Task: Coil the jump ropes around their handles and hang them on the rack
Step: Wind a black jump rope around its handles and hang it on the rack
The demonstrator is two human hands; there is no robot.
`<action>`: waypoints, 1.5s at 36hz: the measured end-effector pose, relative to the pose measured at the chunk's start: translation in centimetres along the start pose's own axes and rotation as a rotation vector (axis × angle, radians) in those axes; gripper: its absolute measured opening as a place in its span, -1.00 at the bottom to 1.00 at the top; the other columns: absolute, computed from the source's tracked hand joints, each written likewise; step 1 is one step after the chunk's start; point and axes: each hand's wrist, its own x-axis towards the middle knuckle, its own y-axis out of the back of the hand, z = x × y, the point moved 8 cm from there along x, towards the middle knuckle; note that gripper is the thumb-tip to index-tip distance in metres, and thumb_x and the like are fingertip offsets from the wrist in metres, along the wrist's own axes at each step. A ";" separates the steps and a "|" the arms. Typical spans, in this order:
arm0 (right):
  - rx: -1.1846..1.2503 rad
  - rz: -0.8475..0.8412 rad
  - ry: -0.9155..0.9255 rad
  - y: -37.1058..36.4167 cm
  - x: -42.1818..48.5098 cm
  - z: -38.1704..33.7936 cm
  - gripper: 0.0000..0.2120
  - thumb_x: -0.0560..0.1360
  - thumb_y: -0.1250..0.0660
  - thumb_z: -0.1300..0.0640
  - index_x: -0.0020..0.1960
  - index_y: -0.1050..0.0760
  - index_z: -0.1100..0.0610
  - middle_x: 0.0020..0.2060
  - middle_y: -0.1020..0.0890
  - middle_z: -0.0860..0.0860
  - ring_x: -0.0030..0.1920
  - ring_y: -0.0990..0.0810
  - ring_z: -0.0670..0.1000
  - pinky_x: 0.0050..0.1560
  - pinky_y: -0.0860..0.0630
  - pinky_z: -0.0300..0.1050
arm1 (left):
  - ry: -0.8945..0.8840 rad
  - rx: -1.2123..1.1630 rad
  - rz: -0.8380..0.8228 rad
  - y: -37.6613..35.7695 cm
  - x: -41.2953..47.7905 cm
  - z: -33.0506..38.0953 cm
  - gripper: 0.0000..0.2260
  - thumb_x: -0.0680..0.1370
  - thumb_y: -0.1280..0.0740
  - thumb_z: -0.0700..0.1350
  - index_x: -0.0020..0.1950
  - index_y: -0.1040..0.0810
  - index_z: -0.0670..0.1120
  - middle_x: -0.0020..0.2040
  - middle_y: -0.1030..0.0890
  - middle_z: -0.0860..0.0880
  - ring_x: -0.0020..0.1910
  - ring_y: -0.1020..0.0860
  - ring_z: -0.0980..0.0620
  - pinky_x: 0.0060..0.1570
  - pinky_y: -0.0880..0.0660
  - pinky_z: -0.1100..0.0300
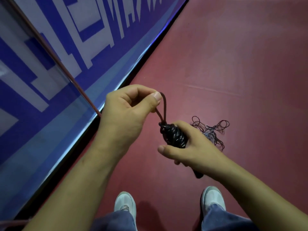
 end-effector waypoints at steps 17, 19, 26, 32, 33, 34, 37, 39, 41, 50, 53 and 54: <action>-0.143 -0.072 0.236 -4.0 3.9 -18.4 -0.59 0.26 -0.49 -0.18 0.04 -0.49 -0.13 -0.15 -0.66 0.02 -0.15 -0.67 0.16 -0.10 -0.64 0.21 | -0.078 0.462 -0.036 9.8 3.9 15.3 -0.93 0.45 -0.42 -0.20 -0.23 -0.61 -0.06 -0.35 -0.69 -0.04 -0.35 -0.67 0.04 -0.23 -0.62 0.12; -0.129 -0.072 0.293 -5.0 4.5 -22.1 -0.68 0.36 -0.49 -0.10 0.03 -0.53 -0.01 -0.19 -0.66 0.12 -0.29 -0.64 0.16 -0.25 -0.62 0.13 | -0.095 0.558 -0.027 12.1 4.3 17.9 -0.95 0.44 -0.41 -0.19 -0.22 -0.61 -0.08 -0.35 -0.69 -0.03 -0.33 -0.69 0.04 -0.19 -0.66 0.06; 0.043 -0.052 0.437 -8.3 6.9 -33.0 -0.88 0.60 -0.40 0.11 0.04 -0.61 0.17 -0.23 -0.68 0.16 -0.27 -0.73 0.07 -0.24 -0.62 -0.09 | -0.110 0.527 0.113 21.1 6.3 25.5 -0.95 0.57 -0.38 -0.29 -0.04 -0.63 -0.24 -0.27 -0.68 -0.17 -0.36 -0.68 0.02 -0.29 -0.65 0.19; 0.018 -0.050 0.498 -12.2 10.4 -38.8 -0.76 0.57 -0.45 -0.01 0.17 -0.57 0.06 -0.06 -0.69 0.03 -0.10 -0.73 0.05 0.04 -0.68 0.13 | -0.109 0.522 0.257 28.7 8.8 27.2 -0.93 0.59 -0.41 -0.21 -0.10 -0.64 -0.14 -0.28 -0.68 -0.12 -0.34 -0.69 0.03 -0.22 -0.68 0.09; 0.008 -0.049 0.498 -12.8 11.2 -39.3 -0.75 0.56 -0.46 -0.03 0.17 -0.57 0.05 -0.06 -0.69 0.02 -0.07 -0.72 0.04 0.06 -0.68 0.13 | -0.106 0.525 0.280 29.8 9.3 27.1 -0.92 0.58 -0.42 -0.21 -0.11 -0.64 -0.14 -0.29 -0.68 -0.11 -0.34 -0.69 0.03 -0.22 -0.68 0.08; 0.008 -0.056 0.493 -13.5 12.0 -39.7 -0.75 0.56 -0.46 -0.04 0.17 -0.58 0.05 -0.07 -0.69 0.02 -0.06 -0.72 0.04 0.07 -0.67 0.13 | -0.105 0.537 0.299 30.7 9.7 26.8 -0.92 0.58 -0.42 -0.21 -0.11 -0.65 -0.13 -0.29 -0.68 -0.10 -0.33 -0.69 0.03 -0.22 -0.68 0.09; 0.012 -0.069 0.475 -15.4 14.9 -40.3 -0.77 0.55 -0.48 -0.02 0.14 -0.57 0.04 -0.08 -0.70 0.01 -0.08 -0.72 0.02 0.05 -0.69 0.11 | -0.093 0.611 0.351 33.1 11.3 25.6 -0.93 0.58 -0.44 -0.17 -0.09 -0.68 -0.11 -0.27 -0.69 -0.06 -0.30 -0.69 0.04 -0.25 -0.65 0.16; 0.015 -0.062 0.464 -16.6 17.3 -40.6 -0.79 0.55 -0.48 -0.01 0.12 -0.55 0.03 -0.10 -0.68 0.00 -0.09 -0.71 0.01 0.02 -0.69 0.06 | -0.092 0.681 0.406 34.9 12.6 24.8 -0.94 0.55 -0.47 -0.12 -0.10 -0.72 -0.08 -0.24 -0.69 -0.02 -0.22 -0.67 0.03 -0.16 -0.66 0.10; 0.007 -0.046 0.461 -17.6 19.3 -40.8 -0.78 0.55 -0.48 -0.01 0.13 -0.53 0.00 -0.08 -0.65 -0.02 -0.06 -0.68 0.00 -0.04 -0.66 -0.04 | -0.079 0.722 0.454 36.4 13.7 24.0 -0.94 0.51 -0.49 -0.11 -0.13 -0.73 -0.06 -0.21 -0.70 0.00 -0.14 -0.67 0.03 -0.09 -0.66 0.08; -0.063 -0.042 0.472 -21.4 25.8 -41.9 -0.68 0.52 -0.50 -0.05 0.19 -0.56 0.06 -0.03 -0.67 0.01 -0.07 -0.69 0.00 0.02 -0.68 0.04 | 0.000 0.935 0.542 41.0 18.3 21.8 -0.93 0.51 -0.47 -0.15 -0.10 -0.76 -0.05 -0.22 -0.69 -0.01 -0.22 -0.64 0.08 -0.37 -0.50 0.30; -0.082 -0.039 0.468 -22.2 26.6 -42.0 -0.68 0.53 -0.49 -0.05 0.19 -0.55 0.07 -0.03 -0.66 0.03 -0.10 -0.69 0.00 0.00 -0.68 0.04 | 0.016 0.963 0.501 41.1 19.2 21.2 -0.94 0.51 -0.48 -0.09 -0.08 -0.76 -0.02 -0.19 -0.69 0.02 -0.10 -0.65 0.00 -0.09 -0.62 0.07; -0.086 -0.032 0.466 -22.5 26.8 -41.9 -0.70 0.54 -0.48 -0.06 0.18 -0.55 0.06 -0.03 -0.66 0.03 -0.09 -0.69 0.01 0.01 -0.68 0.06 | 0.025 0.964 0.504 41.2 19.3 21.0 -0.94 0.50 -0.48 -0.08 -0.10 -0.76 -0.02 -0.20 -0.68 0.02 -0.08 -0.65 -0.04 0.03 -0.62 -0.06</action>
